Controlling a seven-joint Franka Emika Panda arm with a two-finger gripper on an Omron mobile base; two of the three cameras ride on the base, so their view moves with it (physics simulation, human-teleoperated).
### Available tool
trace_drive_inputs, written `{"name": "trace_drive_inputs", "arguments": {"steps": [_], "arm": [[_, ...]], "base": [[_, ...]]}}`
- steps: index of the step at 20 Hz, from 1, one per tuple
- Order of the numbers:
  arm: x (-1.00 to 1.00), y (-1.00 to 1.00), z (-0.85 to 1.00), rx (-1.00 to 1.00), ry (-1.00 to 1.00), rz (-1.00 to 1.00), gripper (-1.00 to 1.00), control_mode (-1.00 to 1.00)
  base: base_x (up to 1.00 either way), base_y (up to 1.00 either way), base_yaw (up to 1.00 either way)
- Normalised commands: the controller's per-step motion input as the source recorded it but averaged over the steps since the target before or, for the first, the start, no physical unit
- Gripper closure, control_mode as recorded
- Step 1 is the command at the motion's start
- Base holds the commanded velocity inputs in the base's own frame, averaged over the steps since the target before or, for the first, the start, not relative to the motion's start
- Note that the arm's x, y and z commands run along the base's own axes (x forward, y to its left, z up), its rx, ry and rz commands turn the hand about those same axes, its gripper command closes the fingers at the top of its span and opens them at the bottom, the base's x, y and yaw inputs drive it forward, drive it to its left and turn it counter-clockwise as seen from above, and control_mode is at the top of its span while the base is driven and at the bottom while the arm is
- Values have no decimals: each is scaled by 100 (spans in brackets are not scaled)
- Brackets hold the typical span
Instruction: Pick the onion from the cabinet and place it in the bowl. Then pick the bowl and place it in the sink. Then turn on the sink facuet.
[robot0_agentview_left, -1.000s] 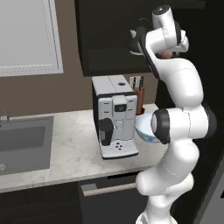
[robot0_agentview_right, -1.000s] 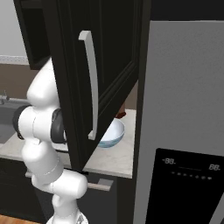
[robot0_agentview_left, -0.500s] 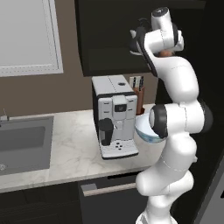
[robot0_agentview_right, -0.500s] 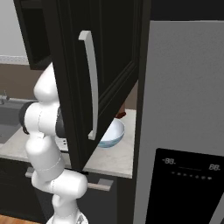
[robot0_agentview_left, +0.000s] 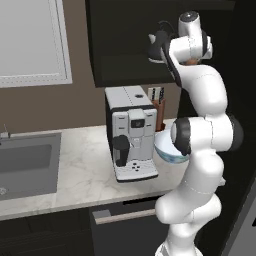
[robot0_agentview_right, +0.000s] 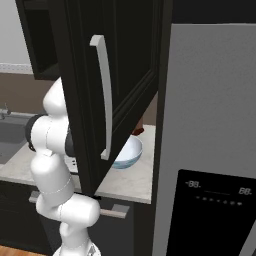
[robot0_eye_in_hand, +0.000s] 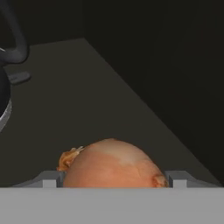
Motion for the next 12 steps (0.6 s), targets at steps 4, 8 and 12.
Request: {"name": "trace_drive_inputs", "arguments": {"steps": [4,8,12], "arm": [[-8,-3,-16,0,-4,1,100,-100],[-51,0,-6,0,-3,0,100,-100],[-85,0,-8,0,-10,0,100,-100]], "base": [[0,0,0],[0,0,0],[0,0,0]]}}
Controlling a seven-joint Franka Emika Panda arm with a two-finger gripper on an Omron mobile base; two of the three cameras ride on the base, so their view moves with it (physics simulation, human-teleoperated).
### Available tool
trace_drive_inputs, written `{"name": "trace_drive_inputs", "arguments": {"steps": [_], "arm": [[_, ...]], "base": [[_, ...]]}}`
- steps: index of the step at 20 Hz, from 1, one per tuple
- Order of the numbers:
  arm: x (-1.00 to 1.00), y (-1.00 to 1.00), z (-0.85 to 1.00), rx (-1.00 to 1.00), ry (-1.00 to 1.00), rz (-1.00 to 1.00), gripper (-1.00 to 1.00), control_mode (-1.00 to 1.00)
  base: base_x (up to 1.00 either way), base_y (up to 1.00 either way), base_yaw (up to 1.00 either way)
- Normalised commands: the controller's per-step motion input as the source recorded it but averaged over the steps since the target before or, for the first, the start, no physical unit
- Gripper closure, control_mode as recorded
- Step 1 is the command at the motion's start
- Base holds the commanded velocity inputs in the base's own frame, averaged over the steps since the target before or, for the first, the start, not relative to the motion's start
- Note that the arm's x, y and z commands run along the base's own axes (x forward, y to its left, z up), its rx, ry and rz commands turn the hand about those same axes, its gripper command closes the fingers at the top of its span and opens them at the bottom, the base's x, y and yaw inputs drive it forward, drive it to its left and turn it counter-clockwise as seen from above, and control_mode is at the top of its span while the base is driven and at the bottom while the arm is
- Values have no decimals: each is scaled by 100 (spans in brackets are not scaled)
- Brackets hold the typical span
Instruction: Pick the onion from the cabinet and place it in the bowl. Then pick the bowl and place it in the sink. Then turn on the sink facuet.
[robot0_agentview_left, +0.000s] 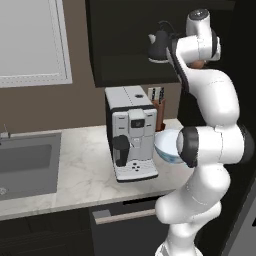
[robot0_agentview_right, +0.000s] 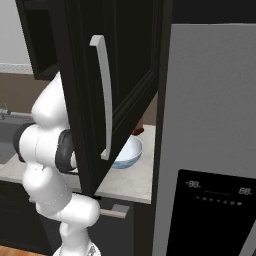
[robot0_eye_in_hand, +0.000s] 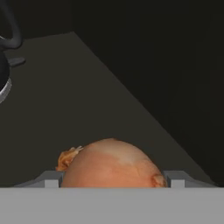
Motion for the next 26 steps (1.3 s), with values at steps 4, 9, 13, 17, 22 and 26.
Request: {"name": "trace_drive_inputs", "arguments": {"steps": [4,9,13,17,22,26], "arm": [[-100,13,-12,0,-12,0,100,-100],[-100,29,-20,0,-6,0,100,-100],[-100,37,-26,0,0,1,100,-100],[-100,42,-39,0,0,3,100,-100],[-82,28,-47,0,15,10,100,-100],[-31,3,-67,0,19,17,100,-100]], "base": [[0,0,0],[0,0,0],[0,0,0],[0,0,0],[0,0,0],[0,0,0]]}}
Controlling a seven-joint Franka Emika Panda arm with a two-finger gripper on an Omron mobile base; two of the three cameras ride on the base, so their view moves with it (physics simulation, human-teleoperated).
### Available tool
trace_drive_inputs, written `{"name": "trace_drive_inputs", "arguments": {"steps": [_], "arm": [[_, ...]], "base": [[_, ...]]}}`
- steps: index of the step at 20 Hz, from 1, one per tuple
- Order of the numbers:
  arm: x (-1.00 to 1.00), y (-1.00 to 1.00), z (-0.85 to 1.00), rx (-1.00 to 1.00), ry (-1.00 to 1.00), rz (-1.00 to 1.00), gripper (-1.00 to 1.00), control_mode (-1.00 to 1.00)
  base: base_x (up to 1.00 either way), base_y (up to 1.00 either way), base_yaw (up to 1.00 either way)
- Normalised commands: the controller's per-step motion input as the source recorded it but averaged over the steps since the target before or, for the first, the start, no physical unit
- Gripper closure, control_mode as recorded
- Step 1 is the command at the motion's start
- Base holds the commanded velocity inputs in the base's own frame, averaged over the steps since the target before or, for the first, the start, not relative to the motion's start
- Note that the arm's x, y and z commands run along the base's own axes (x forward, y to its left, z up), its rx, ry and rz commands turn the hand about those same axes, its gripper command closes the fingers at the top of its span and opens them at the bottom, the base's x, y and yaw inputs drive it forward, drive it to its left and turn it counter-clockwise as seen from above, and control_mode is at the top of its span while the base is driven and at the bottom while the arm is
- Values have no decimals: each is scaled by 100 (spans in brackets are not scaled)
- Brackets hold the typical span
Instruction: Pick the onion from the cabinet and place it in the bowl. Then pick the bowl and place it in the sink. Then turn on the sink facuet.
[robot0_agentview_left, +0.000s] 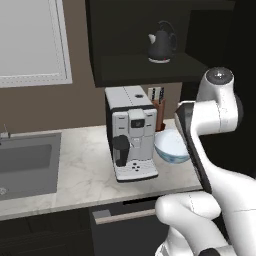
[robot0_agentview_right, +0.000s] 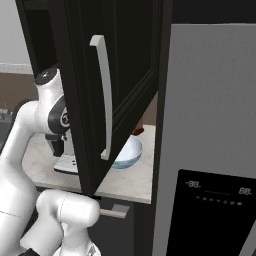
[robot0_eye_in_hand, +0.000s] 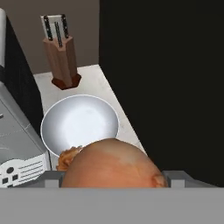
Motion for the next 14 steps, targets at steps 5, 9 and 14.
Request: {"name": "trace_drive_inputs", "arguments": {"steps": [5,9,14], "arm": [[4,3,-74,0,11,11,100,-100],[34,5,-56,-2,7,2,100,-100],[50,3,-53,-4,3,0,100,-100]], "base": [[0,0,0],[0,0,0],[0,0,0]]}}
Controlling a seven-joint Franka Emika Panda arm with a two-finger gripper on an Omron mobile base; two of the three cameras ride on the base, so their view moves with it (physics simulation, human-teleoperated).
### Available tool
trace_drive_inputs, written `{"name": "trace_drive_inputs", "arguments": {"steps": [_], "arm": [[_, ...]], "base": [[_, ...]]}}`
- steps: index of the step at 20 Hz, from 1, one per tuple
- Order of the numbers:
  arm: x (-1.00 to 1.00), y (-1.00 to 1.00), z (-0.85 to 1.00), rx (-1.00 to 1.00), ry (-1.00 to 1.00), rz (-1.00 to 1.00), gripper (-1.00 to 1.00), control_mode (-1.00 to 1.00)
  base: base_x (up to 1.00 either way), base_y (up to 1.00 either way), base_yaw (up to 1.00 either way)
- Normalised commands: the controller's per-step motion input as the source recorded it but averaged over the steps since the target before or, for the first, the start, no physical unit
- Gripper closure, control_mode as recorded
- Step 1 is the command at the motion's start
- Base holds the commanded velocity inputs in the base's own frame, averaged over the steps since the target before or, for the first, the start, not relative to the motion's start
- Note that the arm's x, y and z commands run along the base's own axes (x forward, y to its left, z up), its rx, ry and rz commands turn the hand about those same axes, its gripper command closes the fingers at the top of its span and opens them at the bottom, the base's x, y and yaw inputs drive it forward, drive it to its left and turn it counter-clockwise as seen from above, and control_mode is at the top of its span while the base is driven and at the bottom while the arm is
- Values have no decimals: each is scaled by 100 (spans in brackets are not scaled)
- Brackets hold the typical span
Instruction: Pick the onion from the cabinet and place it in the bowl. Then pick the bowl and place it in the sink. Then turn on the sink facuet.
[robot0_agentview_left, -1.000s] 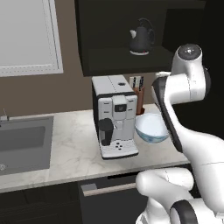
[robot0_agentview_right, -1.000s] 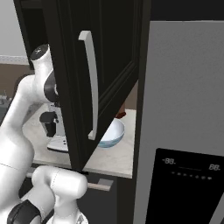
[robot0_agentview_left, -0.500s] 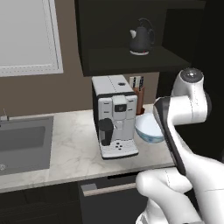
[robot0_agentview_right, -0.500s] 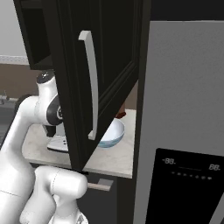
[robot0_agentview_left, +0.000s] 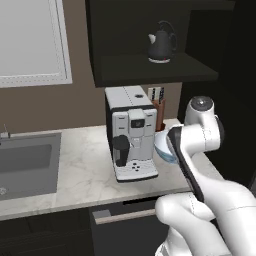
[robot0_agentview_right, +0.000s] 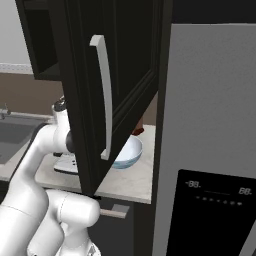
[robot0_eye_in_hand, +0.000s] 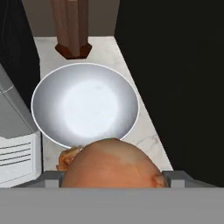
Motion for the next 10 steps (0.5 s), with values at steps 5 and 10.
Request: {"name": "trace_drive_inputs", "arguments": {"steps": [5,10], "arm": [[41,0,-43,0,1,3,100,-100],[39,0,-41,0,6,10,100,-100]], "base": [[0,0,0],[0,0,0]]}}
